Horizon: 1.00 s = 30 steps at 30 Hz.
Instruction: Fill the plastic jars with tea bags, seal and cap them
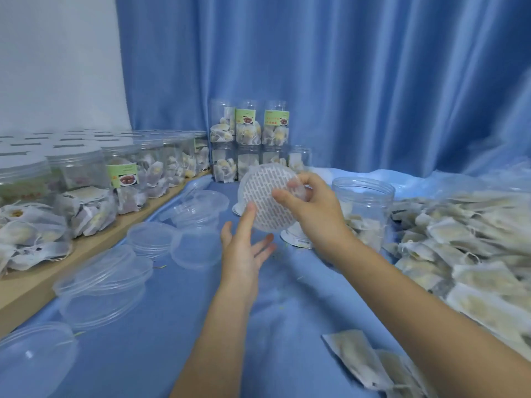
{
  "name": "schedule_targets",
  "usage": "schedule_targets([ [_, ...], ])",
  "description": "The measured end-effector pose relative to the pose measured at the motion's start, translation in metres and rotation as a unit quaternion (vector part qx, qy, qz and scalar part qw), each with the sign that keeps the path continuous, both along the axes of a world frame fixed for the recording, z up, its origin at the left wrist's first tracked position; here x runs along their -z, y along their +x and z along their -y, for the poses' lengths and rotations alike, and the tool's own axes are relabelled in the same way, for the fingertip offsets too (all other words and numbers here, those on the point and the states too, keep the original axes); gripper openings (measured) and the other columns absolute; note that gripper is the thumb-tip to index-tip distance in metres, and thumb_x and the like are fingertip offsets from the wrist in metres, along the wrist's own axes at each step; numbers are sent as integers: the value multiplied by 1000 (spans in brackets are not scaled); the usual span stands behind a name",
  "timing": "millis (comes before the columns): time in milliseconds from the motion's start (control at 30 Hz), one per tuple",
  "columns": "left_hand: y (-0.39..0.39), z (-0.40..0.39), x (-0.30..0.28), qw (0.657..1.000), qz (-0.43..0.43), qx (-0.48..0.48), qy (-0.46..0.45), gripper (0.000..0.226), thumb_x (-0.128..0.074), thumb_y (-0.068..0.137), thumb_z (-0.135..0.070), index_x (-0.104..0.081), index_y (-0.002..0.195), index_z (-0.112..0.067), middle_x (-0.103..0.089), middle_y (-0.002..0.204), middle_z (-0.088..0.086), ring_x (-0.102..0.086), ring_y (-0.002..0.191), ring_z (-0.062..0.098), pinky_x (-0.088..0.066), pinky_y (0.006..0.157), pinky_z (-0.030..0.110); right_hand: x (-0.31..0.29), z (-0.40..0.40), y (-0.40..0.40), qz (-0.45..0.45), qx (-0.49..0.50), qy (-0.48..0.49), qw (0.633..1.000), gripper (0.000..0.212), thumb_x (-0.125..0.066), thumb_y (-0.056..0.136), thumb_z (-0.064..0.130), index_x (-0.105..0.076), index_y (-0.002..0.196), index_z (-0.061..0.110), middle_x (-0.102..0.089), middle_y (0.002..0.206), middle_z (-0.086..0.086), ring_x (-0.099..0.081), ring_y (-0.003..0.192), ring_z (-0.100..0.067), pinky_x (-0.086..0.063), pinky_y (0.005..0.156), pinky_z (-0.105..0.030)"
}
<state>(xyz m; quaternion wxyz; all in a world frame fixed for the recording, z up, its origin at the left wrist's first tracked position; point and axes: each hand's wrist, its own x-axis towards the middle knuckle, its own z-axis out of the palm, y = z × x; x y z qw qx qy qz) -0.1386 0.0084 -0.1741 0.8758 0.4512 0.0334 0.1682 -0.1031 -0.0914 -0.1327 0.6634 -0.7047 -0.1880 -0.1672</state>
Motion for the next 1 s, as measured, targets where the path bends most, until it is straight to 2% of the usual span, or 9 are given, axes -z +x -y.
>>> schedule_targets([
  [133,-6,19,1,998,34,33,38,39,-58,88,-33,-54,120,-11,-70,106,5,-72,86,19,-57,69,26,4,35,-13,-85,-84,142,983,24,-74,78,10,-58,92,21,-66,97,-7,-65,83,-20,-52,74,-36],
  [233,-9,33,7,994,62,71,59,36,-56,83,-39,-63,106,-12,-74,96,5,-72,87,19,-57,66,25,6,51,-20,-111,-124,200,966,34,-73,77,3,-57,105,15,-71,88,-8,-69,78,-22,-56,73,-39],
  [433,-9,39,-5,991,115,59,35,34,-56,82,-32,-62,106,-9,-74,97,4,-71,91,15,-57,68,25,-7,62,-31,-116,-149,207,960,41,-71,78,1,-54,114,14,-71,87,-6,-69,71,-15,-57,63,-29],
  [600,1,54,-38,992,111,42,50,23,-45,97,-20,-61,108,-7,-72,97,4,-70,89,15,-58,77,31,-21,68,-38,-78,-105,170,977,30,-69,83,10,-58,111,12,-70,88,-1,-69,76,-13,-58,65,-25],
  [700,9,68,-56,992,114,43,34,22,-50,95,-14,-60,110,-2,-71,99,8,-70,87,16,-59,77,32,-26,79,-37,-36,-30,131,990,42,-68,85,12,-49,122,17,-68,102,-5,-68,86,-15,-58,77,-36],
  [767,14,77,-63,991,122,42,27,18,-54,93,-11,-62,107,-4,-71,98,9,-70,87,18,-58,72,30,-27,86,-35,34,72,-6,997,59,-66,86,19,-36,136,23,-56,123,-4,-58,107,-17,-48,94,-35],
  [867,15,91,-66,984,150,22,97,11,-58,90,-11,-63,100,-13,-69,96,4,-66,86,16,-54,74,30,-21,89,-28,90,163,-187,965,95,-70,77,39,-12,149,19,-27,144,-5,-35,131,-19,-33,107,-32],
  [933,13,97,-66,968,199,19,153,10,-60,89,-10,-63,93,-18,-68,87,-3,-65,80,12,-54,72,25,-19,92,-28,76,171,-191,964,104,-74,62,53,-22,145,18,-36,142,-2,-37,130,-19,-37,106,-37],
  [1000,12,98,-70,941,239,22,238,9,-63,87,-13,-64,91,-21,-67,86,-6,-62,83,10,-53,75,23,-22,100,-27,78,185,-147,969,92,-73,49,60,-41,127,22,-55,123,5,-52,115,-17,-48,93,-40],
])
